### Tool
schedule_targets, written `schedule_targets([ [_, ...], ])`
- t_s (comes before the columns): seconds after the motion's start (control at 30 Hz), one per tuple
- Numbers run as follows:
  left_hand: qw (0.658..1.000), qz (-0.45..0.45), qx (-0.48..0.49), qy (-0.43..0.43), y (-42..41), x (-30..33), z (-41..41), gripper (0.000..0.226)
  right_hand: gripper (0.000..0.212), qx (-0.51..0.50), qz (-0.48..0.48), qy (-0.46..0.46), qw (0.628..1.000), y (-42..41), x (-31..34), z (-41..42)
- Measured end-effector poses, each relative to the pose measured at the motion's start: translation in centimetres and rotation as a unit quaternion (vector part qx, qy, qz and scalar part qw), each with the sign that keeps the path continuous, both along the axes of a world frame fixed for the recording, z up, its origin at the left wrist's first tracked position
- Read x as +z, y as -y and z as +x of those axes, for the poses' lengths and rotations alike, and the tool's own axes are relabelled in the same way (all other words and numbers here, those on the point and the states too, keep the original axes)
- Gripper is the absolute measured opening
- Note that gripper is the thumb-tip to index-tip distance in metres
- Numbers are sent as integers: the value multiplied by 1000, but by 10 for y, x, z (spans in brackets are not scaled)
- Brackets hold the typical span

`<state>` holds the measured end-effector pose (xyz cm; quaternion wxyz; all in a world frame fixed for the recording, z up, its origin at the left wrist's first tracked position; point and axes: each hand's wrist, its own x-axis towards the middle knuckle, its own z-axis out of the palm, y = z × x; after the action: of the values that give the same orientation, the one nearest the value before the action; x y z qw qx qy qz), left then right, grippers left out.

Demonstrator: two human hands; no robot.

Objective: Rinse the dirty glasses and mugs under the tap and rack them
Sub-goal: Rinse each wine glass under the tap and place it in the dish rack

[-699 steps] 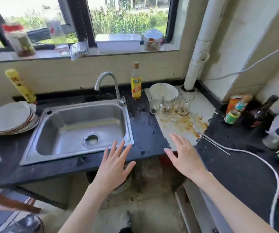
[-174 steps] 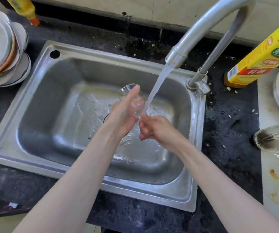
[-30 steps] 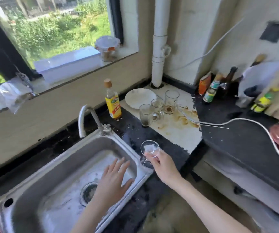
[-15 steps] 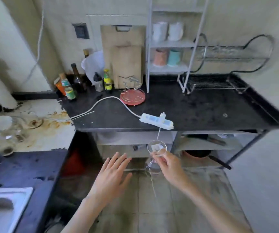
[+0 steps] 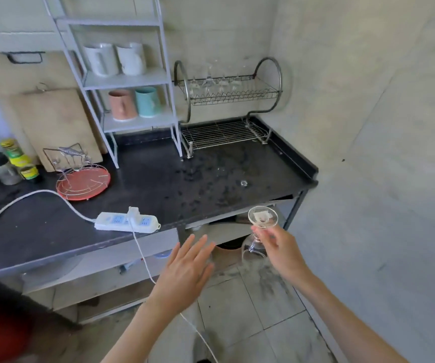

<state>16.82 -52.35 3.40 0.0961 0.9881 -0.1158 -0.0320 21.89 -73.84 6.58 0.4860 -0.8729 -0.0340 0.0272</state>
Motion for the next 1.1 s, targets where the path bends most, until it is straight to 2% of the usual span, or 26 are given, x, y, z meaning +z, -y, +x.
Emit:
schedule_targets([
  [0.07, 1000, -12, -13, -7, 10, -7, 36, 60, 19, -13, 11, -2, 1000, 12, -2, 32],
  [0.2, 998, -33, -48, 5, 30, -9, 128, 94, 13, -30, 16, 1, 999, 32, 2, 110],
  [0.23, 999, -33, -43, -3, 32, -5, 153, 94, 13, -32, 13, 7, 999, 36, 5, 133],
  [0.33, 999, -24, -32, -7, 35, 15, 227, 61, 14, -46, 14, 17, 999, 44, 19, 208],
  [0.4, 999, -15, -36, 7, 34, 32, 278, 54, 14, -54, 18, 32, 998, 45, 31, 256],
  [0.53, 998, 15, -53, 40, 33, 70, 375, 55, 12, -47, 7, 69, 996, 43, 58, 341],
  [0.7, 998, 11, -5, 64, 34, 95, 465, 55, 20, -9, -7, 116, 993, 40, 93, 445],
  [1.0, 991, 49, 119, 38, 37, 89, 558, 60, 27, 31, -63, 202, 977, 37, 133, 641],
  [1.1, 987, 57, 151, 21, 36, 82, 571, 72, 29, 48, -101, 199, 974, 33, 126, 690],
])
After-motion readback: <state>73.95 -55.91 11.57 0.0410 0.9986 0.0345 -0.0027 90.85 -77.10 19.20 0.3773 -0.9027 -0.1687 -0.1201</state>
